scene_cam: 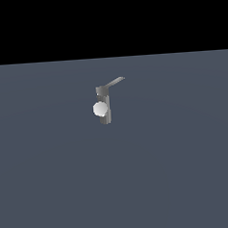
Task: Turn on the faucet by rotating a designated handle.
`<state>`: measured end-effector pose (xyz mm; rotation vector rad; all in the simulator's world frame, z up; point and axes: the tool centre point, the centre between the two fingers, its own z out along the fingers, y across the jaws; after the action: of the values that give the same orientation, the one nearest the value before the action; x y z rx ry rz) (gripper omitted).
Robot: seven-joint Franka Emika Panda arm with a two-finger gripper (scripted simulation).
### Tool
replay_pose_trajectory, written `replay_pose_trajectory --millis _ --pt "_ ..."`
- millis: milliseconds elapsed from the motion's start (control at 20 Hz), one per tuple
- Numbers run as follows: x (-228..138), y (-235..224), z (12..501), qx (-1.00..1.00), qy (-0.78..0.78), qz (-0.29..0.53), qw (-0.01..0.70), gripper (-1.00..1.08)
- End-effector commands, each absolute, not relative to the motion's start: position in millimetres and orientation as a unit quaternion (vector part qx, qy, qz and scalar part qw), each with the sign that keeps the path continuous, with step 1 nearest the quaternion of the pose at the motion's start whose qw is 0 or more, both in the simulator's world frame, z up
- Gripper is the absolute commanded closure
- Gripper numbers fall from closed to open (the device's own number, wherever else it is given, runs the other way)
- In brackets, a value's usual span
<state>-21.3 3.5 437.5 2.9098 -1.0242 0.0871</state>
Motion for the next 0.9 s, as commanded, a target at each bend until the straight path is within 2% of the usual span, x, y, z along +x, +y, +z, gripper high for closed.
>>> replay_pose_trajectory --millis 0,850 --pt "-2 1 423 0.931 -0.362 0.027 0.026 1.08" --pt "106 -19 297 0.83 -0.558 0.015 0.012 1.08"
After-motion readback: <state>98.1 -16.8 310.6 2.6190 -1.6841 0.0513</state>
